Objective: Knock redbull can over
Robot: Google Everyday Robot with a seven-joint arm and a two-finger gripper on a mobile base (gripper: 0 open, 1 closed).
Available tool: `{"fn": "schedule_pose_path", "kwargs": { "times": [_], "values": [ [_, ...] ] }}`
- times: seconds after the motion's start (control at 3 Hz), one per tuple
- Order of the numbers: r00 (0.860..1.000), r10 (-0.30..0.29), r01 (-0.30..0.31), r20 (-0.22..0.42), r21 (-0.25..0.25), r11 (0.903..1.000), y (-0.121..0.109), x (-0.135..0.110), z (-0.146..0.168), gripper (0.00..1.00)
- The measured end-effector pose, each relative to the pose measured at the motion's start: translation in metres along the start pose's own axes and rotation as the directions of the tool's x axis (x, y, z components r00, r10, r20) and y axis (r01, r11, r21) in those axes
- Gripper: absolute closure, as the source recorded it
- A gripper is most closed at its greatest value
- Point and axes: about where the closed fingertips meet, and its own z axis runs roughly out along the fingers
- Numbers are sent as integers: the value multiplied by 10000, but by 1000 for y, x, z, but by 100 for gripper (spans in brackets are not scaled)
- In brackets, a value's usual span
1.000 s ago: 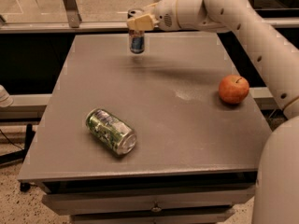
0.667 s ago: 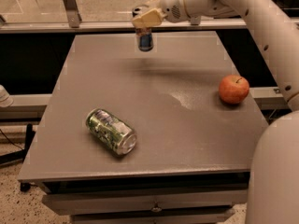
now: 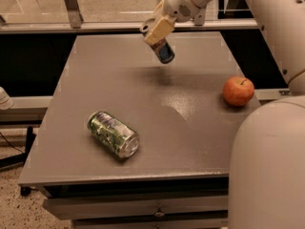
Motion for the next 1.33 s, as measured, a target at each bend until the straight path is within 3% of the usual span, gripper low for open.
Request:
{"fn": "schedule_pose_path", "kwargs": {
  "times": [0.33,0.67,1.0,1.33],
  "values": [
    [9862,-1092,833,-1244,-1969,9769,49,9,17,100],
    [9693,-1978,1344,-1462,-3589,9236,87,8,30,85],
    [9669,-2405,1812,-847,-4354,8818,109,-5,42,62],
    [9683,-2497,2163,-89,-4703,8556,124,-22,54,38]
  ]
}}
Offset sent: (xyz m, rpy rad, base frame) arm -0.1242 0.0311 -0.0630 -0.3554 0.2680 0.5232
